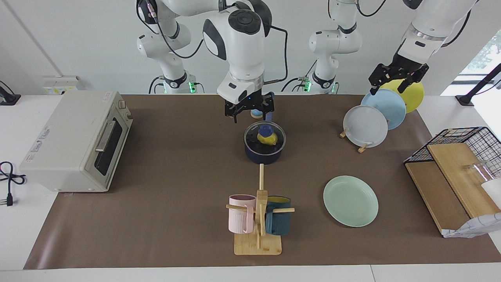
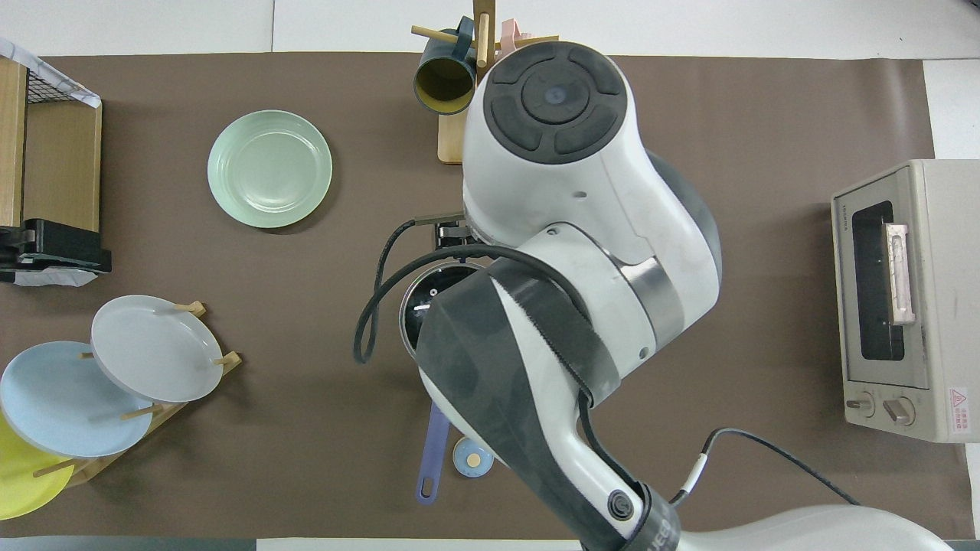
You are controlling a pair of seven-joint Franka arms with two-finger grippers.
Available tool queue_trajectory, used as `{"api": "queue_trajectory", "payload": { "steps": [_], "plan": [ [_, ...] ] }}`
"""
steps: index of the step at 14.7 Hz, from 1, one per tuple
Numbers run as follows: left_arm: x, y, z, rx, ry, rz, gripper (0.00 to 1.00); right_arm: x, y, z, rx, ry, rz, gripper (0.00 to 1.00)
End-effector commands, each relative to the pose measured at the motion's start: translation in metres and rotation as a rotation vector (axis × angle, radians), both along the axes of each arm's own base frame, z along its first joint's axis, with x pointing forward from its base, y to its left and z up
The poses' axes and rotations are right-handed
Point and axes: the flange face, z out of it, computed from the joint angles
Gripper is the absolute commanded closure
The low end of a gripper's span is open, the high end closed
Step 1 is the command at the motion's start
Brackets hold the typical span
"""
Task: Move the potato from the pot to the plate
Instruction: 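Reach the right gripper over the glass lid on the pot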
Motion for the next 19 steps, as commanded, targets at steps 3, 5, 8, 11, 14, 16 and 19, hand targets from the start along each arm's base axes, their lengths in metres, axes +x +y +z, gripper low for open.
{"api": "queue_trajectory", "payload": {
  "steps": [3, 5, 8, 11, 14, 16, 19],
  "plan": [
    [-0.003, 0.004, 0.004, 0.014, -0.014, 0.014, 0.0, -0.017, 0.041, -0.055, 0.005, -0.03, 0.001, 0.0],
    [-0.004, 0.003, 0.005, 0.015, -0.011, 0.012, 0.0, -0.03, 0.056, -0.082, -0.012, -0.042, 0.035, 0.0],
    [-0.009, 0.001, 0.001, 0.015, -0.011, 0.002, 0.0, -0.056, 0.06, -0.119, -0.024, -0.075, 0.084, 0.0],
    [-0.008, 0.003, 0.004, 0.013, -0.018, 0.011, 0.0, -0.068, 0.052, -0.137, -0.048, -0.087, 0.117, 0.0],
    [-0.005, 0.014, 0.007, 0.004, -0.04, 0.038, 0.0, -0.071, 0.052, -0.142, -0.062, -0.091, 0.15, 0.0],
    [-0.011, 0.009, 0.012, 0.006, -0.045, 0.043, 0.0, -0.071, 0.053, -0.14, -0.055, -0.098, 0.149, 0.0],
    [-0.013, 0.016, 0.018, 0.004, -0.069, 0.054, 0.0, -0.074, 0.05, -0.147, -0.052, -0.101, 0.151, 0.0]
  ]
}}
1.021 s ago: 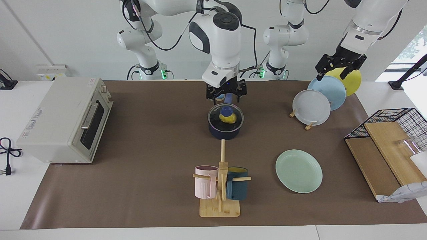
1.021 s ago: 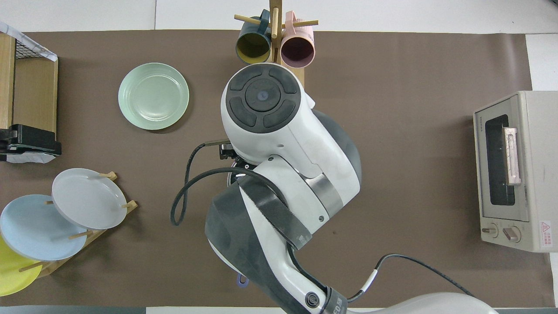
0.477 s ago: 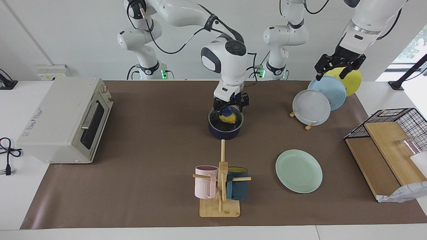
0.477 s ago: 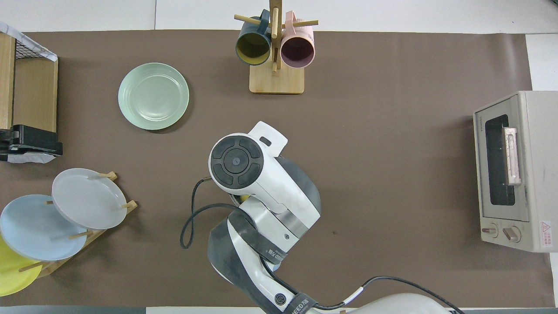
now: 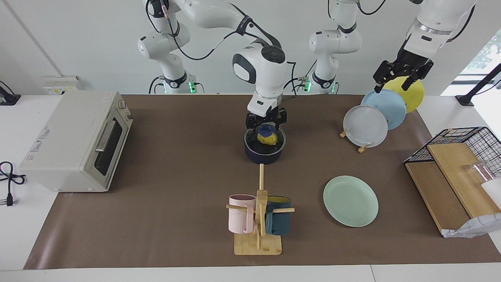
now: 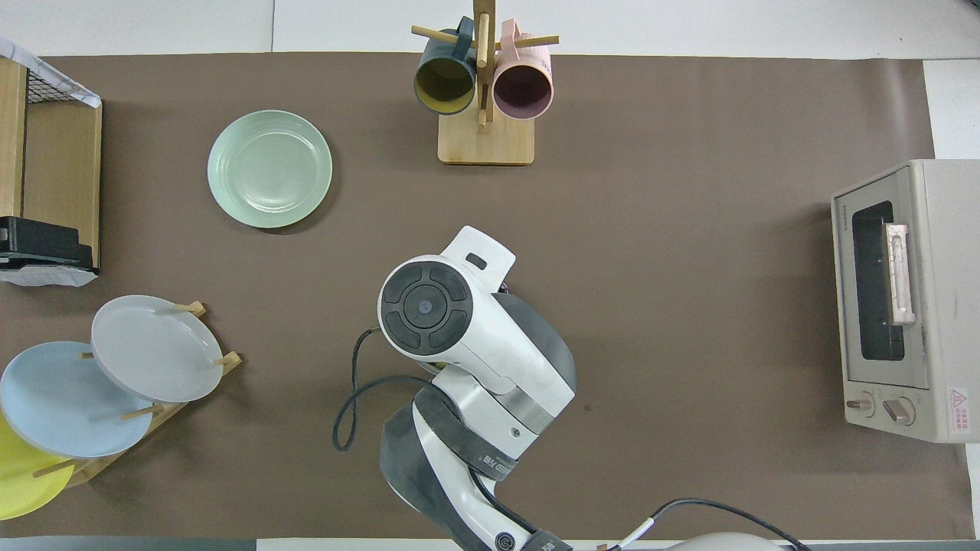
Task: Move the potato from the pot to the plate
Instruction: 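Lower the right gripper and grasp the lid's blue knob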
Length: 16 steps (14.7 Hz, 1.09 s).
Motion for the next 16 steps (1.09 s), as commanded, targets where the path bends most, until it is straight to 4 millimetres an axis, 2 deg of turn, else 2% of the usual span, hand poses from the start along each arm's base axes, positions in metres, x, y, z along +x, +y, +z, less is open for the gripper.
{"api": "queue_trajectory", "payload": {
  "steps": [1, 2, 5, 8, 13, 16],
  "plan": [
    [-0.006, 0.006, 0.003, 0.006, -0.028, 0.03, 0.0, -0.011, -0.004, -0.005, 0.002, -0.017, 0.032, 0.0],
    [-0.006, 0.006, 0.005, 0.007, -0.029, 0.027, 0.0, -0.02, 0.004, -0.008, 0.001, -0.013, 0.045, 0.01],
    [-0.006, 0.004, 0.004, 0.007, -0.029, 0.025, 0.0, -0.019, 0.005, -0.009, 0.003, -0.016, 0.046, 0.05],
    [-0.005, 0.004, 0.005, 0.005, -0.046, 0.022, 0.0, -0.019, 0.005, -0.009, 0.002, -0.017, 0.05, 0.22],
    [-0.001, -0.005, 0.007, 0.002, -0.083, 0.012, 0.0, -0.015, 0.002, -0.009, 0.005, -0.018, 0.043, 0.46],
    [-0.003, -0.01, 0.002, 0.002, -0.072, 0.031, 0.0, -0.012, 0.004, -0.004, 0.012, -0.026, 0.041, 0.48]
  ]
}}
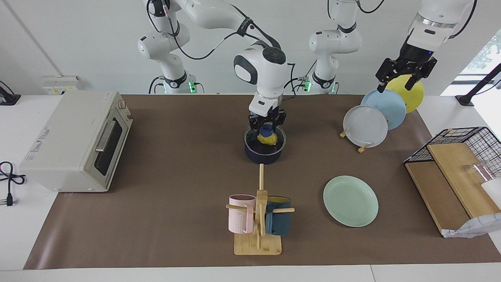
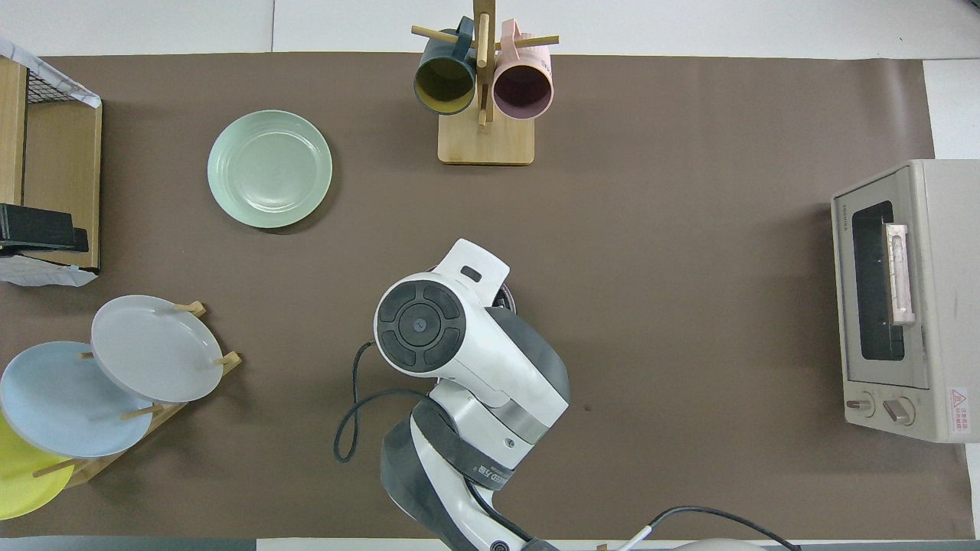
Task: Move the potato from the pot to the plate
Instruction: 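Lower the right gripper and grasp the lid's blue knob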
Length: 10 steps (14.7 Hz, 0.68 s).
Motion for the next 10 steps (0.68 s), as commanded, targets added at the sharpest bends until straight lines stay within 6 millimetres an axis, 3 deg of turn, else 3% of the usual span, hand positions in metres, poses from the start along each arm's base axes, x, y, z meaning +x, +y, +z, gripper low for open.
{"api": "queue_trajectory", "payload": {
  "steps": [1, 5, 7, 10],
  "plan": [
    [-0.009, -0.006, -0.006, 0.005, -0.001, 0.037, 0.0, 0.002, -0.003, 0.011, 0.022, -0.023, 0.015, 0.48],
    [-0.017, -0.009, -0.012, 0.005, 0.008, 0.072, 0.0, 0.024, -0.014, 0.052, 0.036, -0.029, -0.026, 0.48],
    [-0.021, -0.036, -0.018, 0.006, 0.009, 0.072, 0.0, 0.027, -0.016, 0.067, 0.037, -0.027, -0.032, 0.48],
    [-0.021, -0.041, -0.022, 0.001, -0.001, 0.061, 0.0, 0.037, -0.033, 0.078, 0.023, -0.019, -0.008, 0.48]
  ]
}}
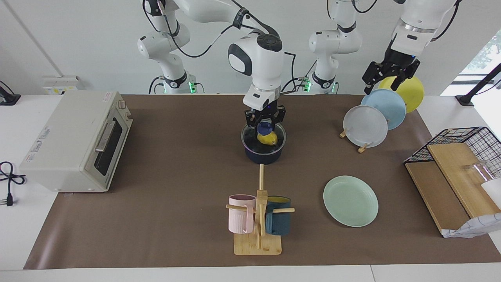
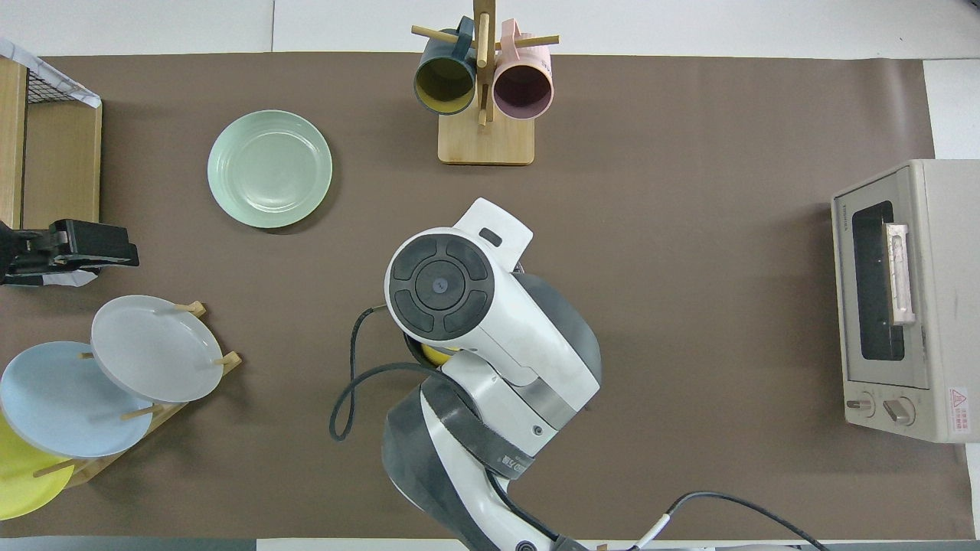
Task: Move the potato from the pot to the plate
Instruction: 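Lift the lid with the right gripper while the left gripper approaches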
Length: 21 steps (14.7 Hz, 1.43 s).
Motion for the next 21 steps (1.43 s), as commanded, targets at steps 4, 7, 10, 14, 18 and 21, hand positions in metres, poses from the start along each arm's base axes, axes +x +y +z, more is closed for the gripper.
{"api": "queue_trajectory", "payload": {
  "steps": [4, 7, 10, 14, 18, 21],
  "plan": [
    [0.003, -0.088, -0.055, -0.046, -0.06, 0.075, 0.0, 0.044, -0.081, 0.029, -0.02, 0.023, 0.093, 0.48],
    [-0.003, -0.152, -0.078, -0.063, -0.044, 0.082, 0.0, 0.068, -0.133, 0.031, -0.013, 0.056, 0.126, 0.48],
    [-0.017, -0.214, -0.116, -0.069, -0.004, 0.132, 0.0, 0.084, -0.176, 0.025, -0.021, 0.073, 0.142, 0.48],
    [-0.023, -0.273, -0.186, -0.063, 0.043, 0.209, 0.0, 0.11, -0.272, 0.007, -0.023, 0.095, 0.202, 0.48],
    [-0.021, -0.279, -0.235, -0.089, 0.033, 0.276, 0.0, 0.107, -0.331, -0.021, -0.024, 0.06, 0.259, 0.47],
    [-0.021, -0.288, -0.257, -0.098, 0.052, 0.336, 0.0, 0.101, -0.368, -0.054, -0.031, 0.005, 0.305, 0.47]
  ]
}}
